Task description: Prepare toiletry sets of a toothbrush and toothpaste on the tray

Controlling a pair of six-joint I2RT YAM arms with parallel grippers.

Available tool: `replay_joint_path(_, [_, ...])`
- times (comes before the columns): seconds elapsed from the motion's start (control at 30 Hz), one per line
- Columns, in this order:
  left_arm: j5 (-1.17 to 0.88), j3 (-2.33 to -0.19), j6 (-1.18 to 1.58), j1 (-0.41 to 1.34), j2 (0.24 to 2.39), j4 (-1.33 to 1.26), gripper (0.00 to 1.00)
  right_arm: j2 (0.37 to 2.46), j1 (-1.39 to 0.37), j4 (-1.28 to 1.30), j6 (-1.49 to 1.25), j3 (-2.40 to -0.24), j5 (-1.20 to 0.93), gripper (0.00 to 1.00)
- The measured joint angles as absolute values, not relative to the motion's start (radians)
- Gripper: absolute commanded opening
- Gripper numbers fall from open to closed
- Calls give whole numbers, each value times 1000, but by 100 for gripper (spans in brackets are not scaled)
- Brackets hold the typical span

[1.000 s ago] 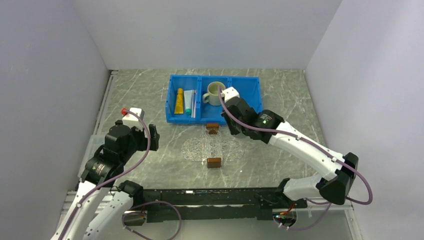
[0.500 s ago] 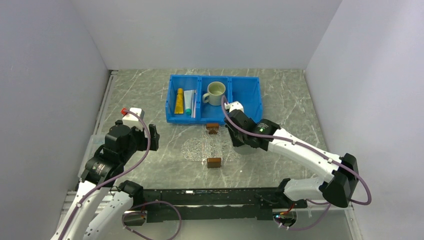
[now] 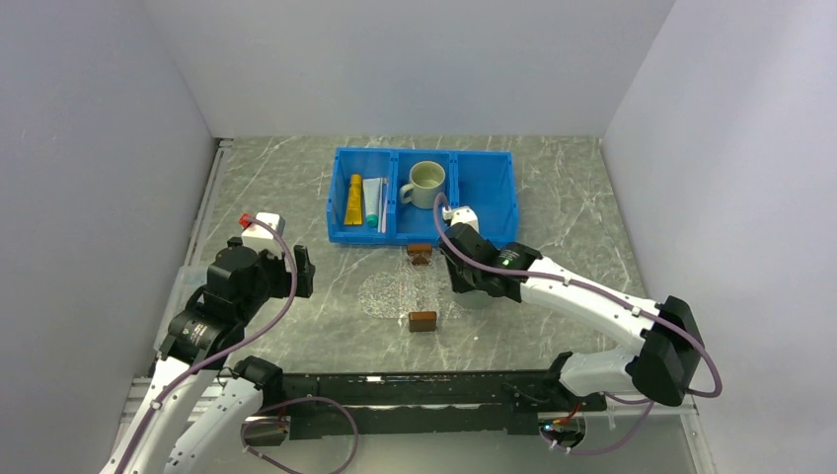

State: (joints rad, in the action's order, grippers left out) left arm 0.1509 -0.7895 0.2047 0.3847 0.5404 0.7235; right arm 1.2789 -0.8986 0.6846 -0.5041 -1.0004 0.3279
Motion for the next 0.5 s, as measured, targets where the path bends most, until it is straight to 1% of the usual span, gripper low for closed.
replay_joint_path(0.5, [151, -789, 205, 384, 540, 723, 99, 1359, -904, 597, -535, -957, 331, 0])
